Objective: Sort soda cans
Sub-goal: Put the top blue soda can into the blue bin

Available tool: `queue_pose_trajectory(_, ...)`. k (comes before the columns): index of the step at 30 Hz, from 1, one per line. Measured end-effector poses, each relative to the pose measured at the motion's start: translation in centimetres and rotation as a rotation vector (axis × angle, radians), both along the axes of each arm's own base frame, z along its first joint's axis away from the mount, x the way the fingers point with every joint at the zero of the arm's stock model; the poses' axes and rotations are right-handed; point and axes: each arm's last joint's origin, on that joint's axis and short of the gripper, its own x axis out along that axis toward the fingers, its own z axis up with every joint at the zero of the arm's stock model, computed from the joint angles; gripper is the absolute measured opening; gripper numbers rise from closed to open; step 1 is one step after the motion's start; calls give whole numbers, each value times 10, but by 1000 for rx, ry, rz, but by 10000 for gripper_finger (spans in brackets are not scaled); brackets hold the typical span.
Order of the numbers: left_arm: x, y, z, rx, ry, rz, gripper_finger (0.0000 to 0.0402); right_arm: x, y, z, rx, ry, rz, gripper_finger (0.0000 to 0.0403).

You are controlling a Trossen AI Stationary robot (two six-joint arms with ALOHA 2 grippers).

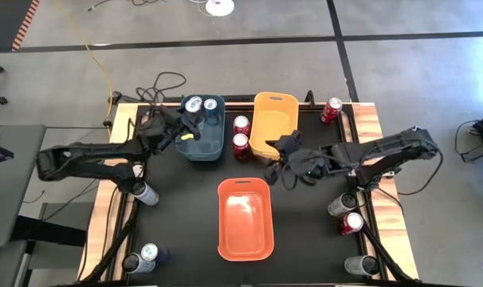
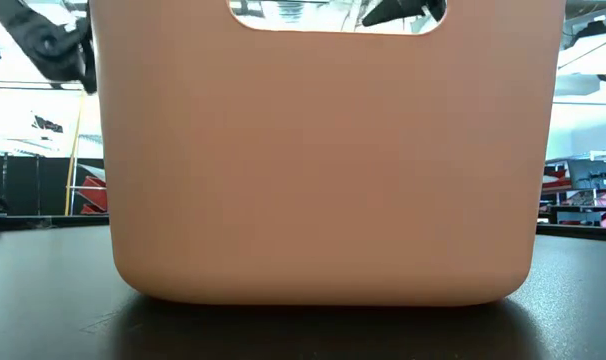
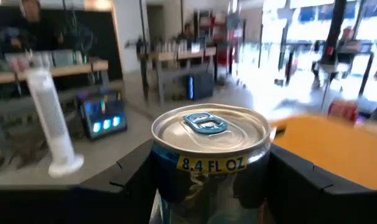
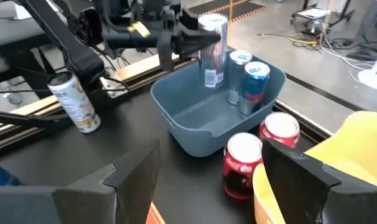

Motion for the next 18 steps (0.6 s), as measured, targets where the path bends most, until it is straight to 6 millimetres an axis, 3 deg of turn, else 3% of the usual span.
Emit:
queue_pose_trajectory(7,7,22,-32,-71,97,34,232,-1,4,-16,-31,-11,-61,295)
queue_pose_trajectory(18,28,33,-73,-114,121,31,233,-2,1,-15,-63,1,-69,295)
